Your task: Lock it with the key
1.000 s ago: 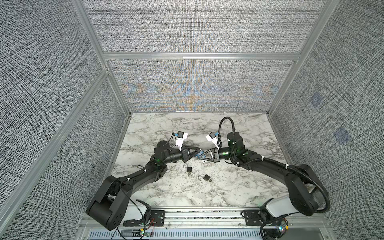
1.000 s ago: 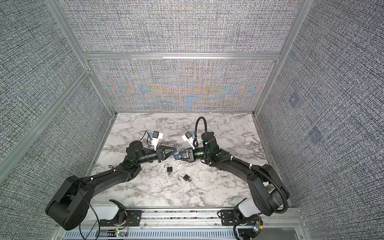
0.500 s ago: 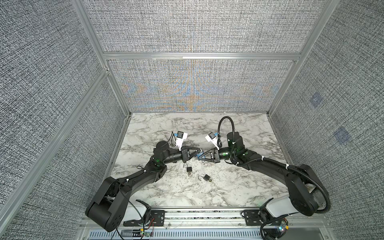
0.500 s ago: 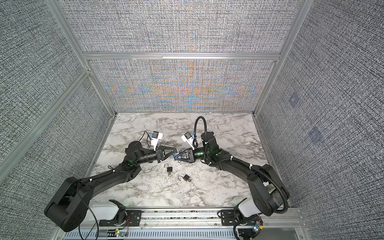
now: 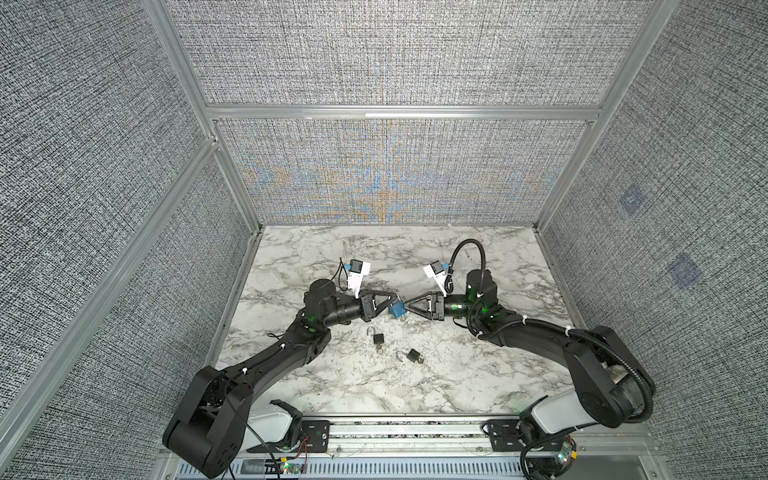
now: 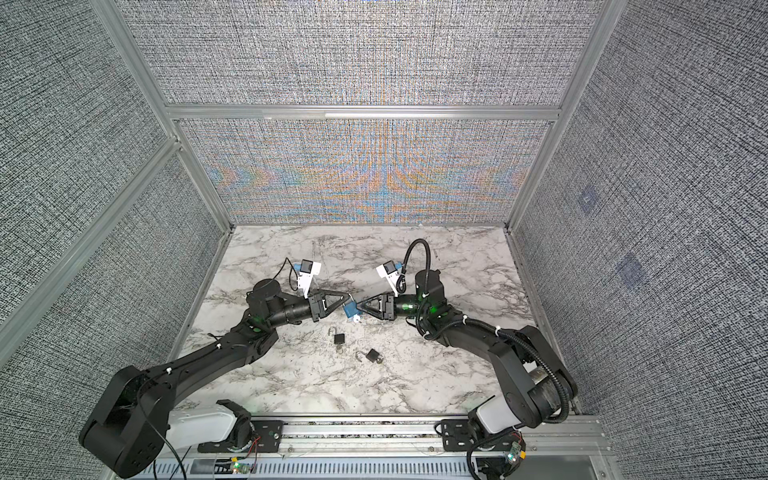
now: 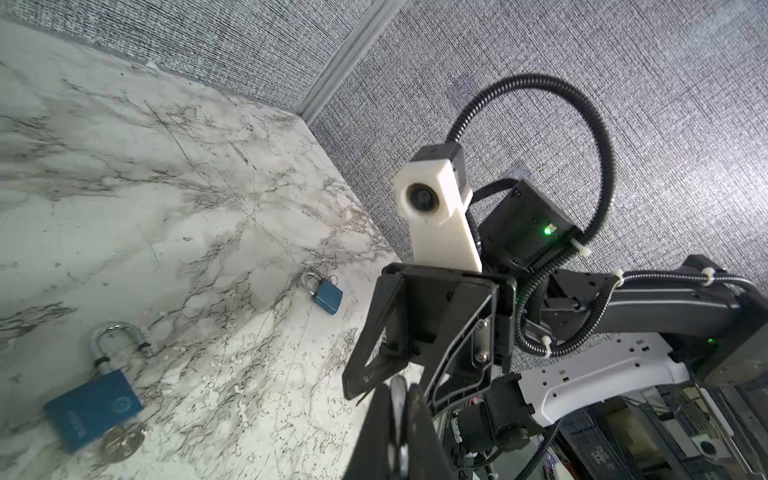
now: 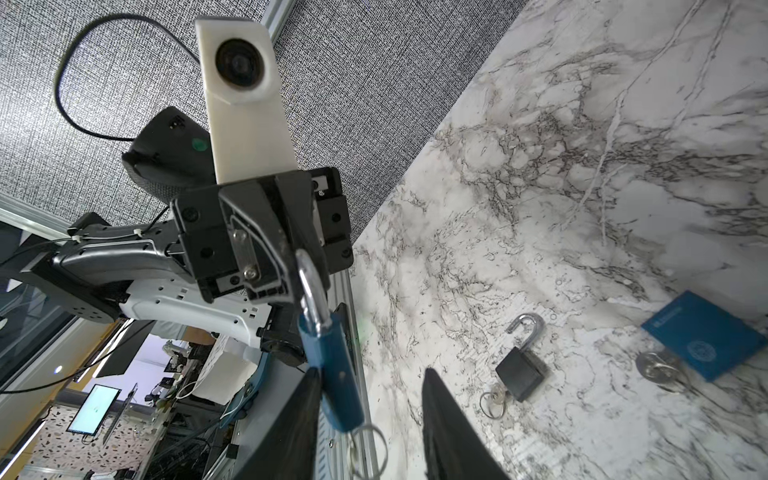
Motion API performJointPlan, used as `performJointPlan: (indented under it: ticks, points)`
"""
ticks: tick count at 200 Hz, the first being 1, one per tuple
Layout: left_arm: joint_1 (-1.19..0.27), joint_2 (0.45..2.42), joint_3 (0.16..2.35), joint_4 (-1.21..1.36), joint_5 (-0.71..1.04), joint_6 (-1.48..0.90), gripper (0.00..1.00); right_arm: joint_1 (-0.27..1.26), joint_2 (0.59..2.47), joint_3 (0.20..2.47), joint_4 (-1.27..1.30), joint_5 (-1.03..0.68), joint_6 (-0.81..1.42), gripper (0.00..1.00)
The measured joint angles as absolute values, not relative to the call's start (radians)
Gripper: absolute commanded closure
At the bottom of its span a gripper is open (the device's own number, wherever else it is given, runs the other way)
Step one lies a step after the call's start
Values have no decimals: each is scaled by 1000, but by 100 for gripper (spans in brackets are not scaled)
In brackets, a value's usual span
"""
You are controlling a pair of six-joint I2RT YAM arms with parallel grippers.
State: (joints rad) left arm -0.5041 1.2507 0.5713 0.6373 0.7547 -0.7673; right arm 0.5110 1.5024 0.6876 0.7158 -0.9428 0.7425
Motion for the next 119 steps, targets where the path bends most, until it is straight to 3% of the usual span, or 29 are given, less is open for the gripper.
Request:
performJointPlan:
  ticks: [49,119]
  points:
    - [-490,1248,605,596,693,-794,100,521,1515,672,792,-950,781,61]
    - [-483,1275,638,586,677,-823,100,538,1519,675,826,-949,806,73]
